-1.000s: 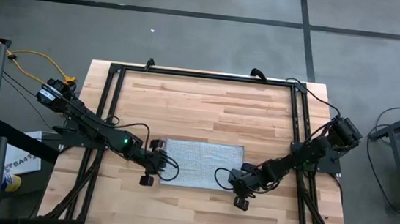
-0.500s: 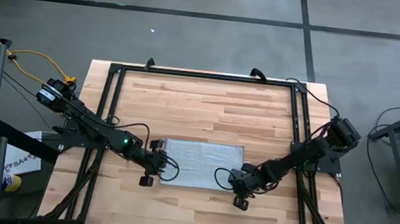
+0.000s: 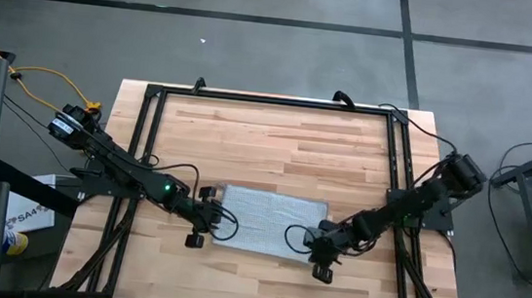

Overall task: Fold microfiber towels
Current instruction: Fold the gray towel

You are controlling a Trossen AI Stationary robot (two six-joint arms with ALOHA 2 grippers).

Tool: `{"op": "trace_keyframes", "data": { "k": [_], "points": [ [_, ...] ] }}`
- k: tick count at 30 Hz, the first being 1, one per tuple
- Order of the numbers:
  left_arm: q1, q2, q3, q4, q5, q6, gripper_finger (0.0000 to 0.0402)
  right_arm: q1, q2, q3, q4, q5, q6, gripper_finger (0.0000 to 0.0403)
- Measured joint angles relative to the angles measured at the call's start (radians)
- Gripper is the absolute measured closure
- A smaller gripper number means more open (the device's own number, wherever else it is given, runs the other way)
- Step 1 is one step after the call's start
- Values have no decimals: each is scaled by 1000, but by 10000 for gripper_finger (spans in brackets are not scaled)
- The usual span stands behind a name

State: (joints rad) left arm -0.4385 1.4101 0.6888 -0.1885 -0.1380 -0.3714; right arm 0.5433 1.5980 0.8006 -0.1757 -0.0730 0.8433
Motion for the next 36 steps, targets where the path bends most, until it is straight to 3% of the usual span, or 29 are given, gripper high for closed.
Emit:
{"op": "trace_keyframes", "data": {
  "k": [10, 19, 28, 36],
  "points": [
    [0, 0, 0, 6, 0, 0, 318, -33, -79, 0, -188, 218, 5, 401],
    [0, 0, 0, -27, -14, 6, 318, -79, -53, 0, -254, 205, 121, 401],
    [2, 0, 0, -21, -63, 159, 318, -79, -53, 0, -239, 204, 144, 401],
    [109, 7, 0, -14, 14, 264, 318, -79, -53, 0, -217, 204, 159, 401]
  ]
}}
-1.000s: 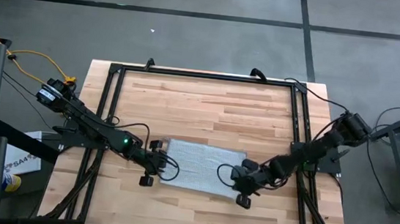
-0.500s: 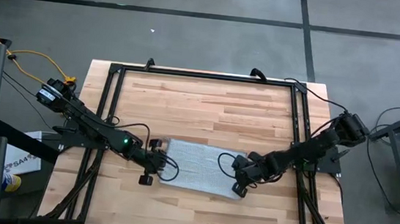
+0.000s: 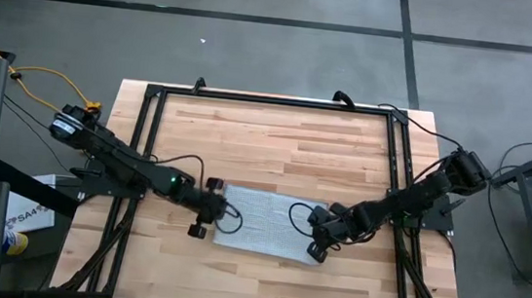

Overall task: Fold microfiber towels
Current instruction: Fold the gray towel

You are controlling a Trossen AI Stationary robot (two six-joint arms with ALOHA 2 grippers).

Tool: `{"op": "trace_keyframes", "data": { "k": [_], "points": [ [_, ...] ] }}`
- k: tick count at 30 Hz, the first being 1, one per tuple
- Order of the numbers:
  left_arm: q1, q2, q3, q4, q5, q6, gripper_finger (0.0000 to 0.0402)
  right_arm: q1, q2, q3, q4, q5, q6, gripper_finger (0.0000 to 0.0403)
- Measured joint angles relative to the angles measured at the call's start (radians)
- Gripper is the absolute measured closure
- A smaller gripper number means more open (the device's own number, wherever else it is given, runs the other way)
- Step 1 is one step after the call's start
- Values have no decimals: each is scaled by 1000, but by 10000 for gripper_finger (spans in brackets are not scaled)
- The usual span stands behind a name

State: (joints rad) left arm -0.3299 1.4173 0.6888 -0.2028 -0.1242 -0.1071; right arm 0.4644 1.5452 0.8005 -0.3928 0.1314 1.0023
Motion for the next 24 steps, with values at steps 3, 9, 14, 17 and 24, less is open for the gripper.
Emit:
{"op": "trace_keyframes", "data": {
  "k": [3, 9, 14, 17, 24],
  "points": [
    [43, 8, 0, -3, 46, 24, 318, 0, 0, 0, 16, 0, 0, 401],
    [75, 30, 0, 33, 93, 50, 318, 0, 0, 0, 15, 0, 2, 401],
    [75, 44, 0, 31, 93, 51, 318, 0, 15, 0, 8, 1, 8, 401],
    [75, 63, 0, 19, 90, 51, 318, 0, 43, 0, 12, 0, 13, 401],
    [75, 97, 0, 43, 89, 50, 318, 0, 75, 1, 28, 7, 18, 401]
  ]
}}
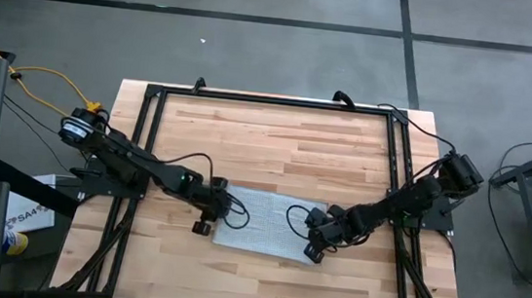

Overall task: Fold microfiber towels
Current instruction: Fold the gray towel

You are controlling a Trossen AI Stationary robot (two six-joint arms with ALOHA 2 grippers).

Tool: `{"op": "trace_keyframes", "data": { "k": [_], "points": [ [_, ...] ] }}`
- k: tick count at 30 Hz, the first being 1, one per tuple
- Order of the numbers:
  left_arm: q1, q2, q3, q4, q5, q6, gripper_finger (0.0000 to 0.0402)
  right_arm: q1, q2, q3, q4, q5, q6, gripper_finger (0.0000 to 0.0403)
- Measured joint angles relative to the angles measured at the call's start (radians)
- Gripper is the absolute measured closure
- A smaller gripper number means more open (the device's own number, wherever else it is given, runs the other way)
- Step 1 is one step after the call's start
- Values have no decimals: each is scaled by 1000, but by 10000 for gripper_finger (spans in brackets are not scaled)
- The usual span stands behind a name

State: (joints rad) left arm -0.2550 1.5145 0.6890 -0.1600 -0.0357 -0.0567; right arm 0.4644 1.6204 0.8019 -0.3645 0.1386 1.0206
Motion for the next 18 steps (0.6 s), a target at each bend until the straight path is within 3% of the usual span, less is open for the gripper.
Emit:
{"op": "trace_keyframes", "data": {
  "k": [8, 15, 18],
  "points": [
    [0, 12, 0, 0, -9, -21, 318, 0, 1, -1, -3, 43, -12, 401],
    [4, 11, 0, -35, -166, -3, 318, -20, 0, -1, -7, 129, -34, 401],
    [28, -13, 0, -69, -182, -4, 318, -23, -12, -1, -22, 172, -54, 401]
  ]
}}
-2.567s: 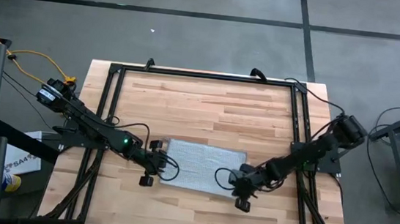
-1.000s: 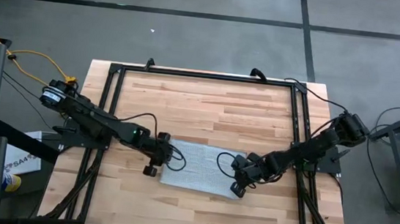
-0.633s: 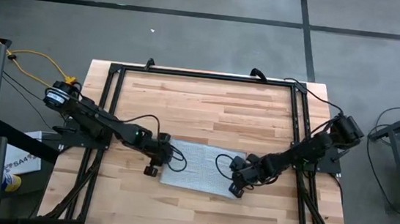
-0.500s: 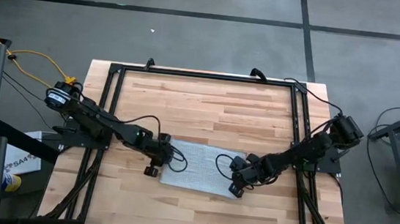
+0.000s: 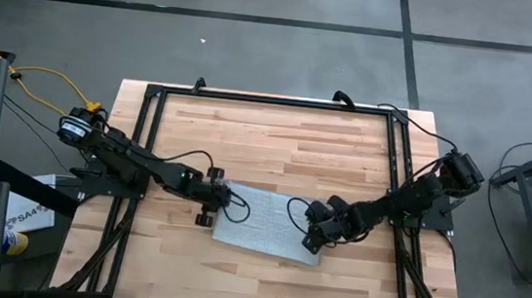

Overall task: Fold microfiber towels
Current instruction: Fold the gray towel

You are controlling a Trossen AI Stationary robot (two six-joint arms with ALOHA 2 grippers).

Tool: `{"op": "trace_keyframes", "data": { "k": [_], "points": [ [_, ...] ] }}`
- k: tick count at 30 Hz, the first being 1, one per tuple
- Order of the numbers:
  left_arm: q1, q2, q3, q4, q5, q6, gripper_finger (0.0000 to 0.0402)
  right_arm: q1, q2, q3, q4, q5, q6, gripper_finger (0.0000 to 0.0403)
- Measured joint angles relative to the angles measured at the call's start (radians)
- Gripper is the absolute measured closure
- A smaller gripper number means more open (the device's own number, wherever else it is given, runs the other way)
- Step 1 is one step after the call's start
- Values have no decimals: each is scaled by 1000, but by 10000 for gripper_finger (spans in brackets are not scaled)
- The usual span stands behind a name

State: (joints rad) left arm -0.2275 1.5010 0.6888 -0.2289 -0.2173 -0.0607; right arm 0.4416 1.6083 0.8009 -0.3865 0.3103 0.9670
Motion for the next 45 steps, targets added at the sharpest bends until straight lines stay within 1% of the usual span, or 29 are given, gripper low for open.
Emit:
{"op": "trace_keyframes", "data": {
  "k": [6, 11, 12, 17, 23, 25, 26, 31, 35, 39, 45],
  "points": [
    [72, -104, 0, -72, 2, 26, 318, 0, -64, 0, -90, 75, -2, 401],
    [151, -165, 0, -89, 74, 109, 318, -20, -99, 0, -191, 81, 5, 401],
    [177, -166, -1, -87, 104, 124, 318, -27, -99, 0, -207, 77, 4, 401],
    [327, -153, -1, -89, 320, 166, 318, -76, -96, 0, -277, 70, -10, 401],
    [498, -153, -1, -94, 577, 196, 318, -147, -98, 0, -296, 38, -100, 401],
    [541, -153, -1, -104, 645, 207, 318, -181, -98, 0, -300, 5, -131, 401],
    [556, -153, -1, -117, 662, 212, 318, -198, -98, 0, -298, -10, -148, 401],
    [589, -153, -1, -164, 681, 219, 318, -268, -99, 0, -299, -74, -187, 399],
    [587, -154, -1, -176, 682, 238, 318, -317, -99, 0, -297, -146, -210, 382],
    [587, -154, -1, -174, 682, 240, 318, -358, -99, 0, -291, -213, -236, 347],
    [587, -153, -1, -174, 682, 243, 318, -415, -99, 0, -290, -312, -270, 277]
  ]
}}
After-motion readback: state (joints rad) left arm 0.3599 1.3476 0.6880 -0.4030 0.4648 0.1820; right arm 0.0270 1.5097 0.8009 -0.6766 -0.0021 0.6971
